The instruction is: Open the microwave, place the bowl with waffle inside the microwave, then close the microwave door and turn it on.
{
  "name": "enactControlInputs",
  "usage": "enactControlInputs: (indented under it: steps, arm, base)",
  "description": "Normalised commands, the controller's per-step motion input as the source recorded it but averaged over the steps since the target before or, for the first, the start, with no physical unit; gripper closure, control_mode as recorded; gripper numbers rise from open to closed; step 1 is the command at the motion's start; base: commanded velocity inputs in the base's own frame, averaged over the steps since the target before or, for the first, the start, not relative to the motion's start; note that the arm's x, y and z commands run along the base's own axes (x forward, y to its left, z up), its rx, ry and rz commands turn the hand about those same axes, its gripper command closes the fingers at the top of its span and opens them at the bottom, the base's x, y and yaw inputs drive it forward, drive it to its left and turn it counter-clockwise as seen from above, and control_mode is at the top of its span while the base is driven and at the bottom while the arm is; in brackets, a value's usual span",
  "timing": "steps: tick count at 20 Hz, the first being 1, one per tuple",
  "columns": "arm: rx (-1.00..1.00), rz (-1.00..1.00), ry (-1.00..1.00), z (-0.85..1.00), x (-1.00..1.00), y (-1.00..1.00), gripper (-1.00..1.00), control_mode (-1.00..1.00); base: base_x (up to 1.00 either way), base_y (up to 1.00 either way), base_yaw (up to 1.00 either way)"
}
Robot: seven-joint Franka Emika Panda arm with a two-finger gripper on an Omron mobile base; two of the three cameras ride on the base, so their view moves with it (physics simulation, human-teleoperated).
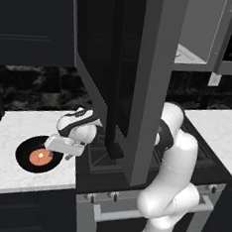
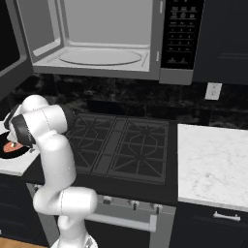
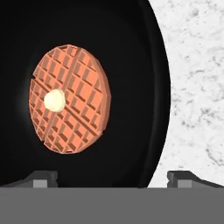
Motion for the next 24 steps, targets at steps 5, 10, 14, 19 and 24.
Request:
enactControlInputs:
  steps: [5, 10, 14, 19, 24]
  arm:
    - [0.00, 0.00, 0.00, -0.02, 0.00, 0.01, 1.00, -1.00]
    - [0.00, 0.00, 0.00, 0.00, 0.00, 0.00, 1.00, -1.00]
    - [0.00, 0.00, 0.02, 0.00, 0.00, -0.11, 1.00, -1.00]
    - [0.00, -0.06, 0.00, 0.31, 0.18, -0.72, 1.00, -1.00]
    - [0.01, -0.04, 0.00, 0.56, 0.20, -1.00, 1.00, -1.00]
  base:
    - [0.00, 0.00, 0.00]
    - [0.00, 0.00, 0.00]
    - [0.00, 0.00, 0.00]
    - [0.00, 0.00, 0.00]
    - [0.00, 0.00, 0.00]
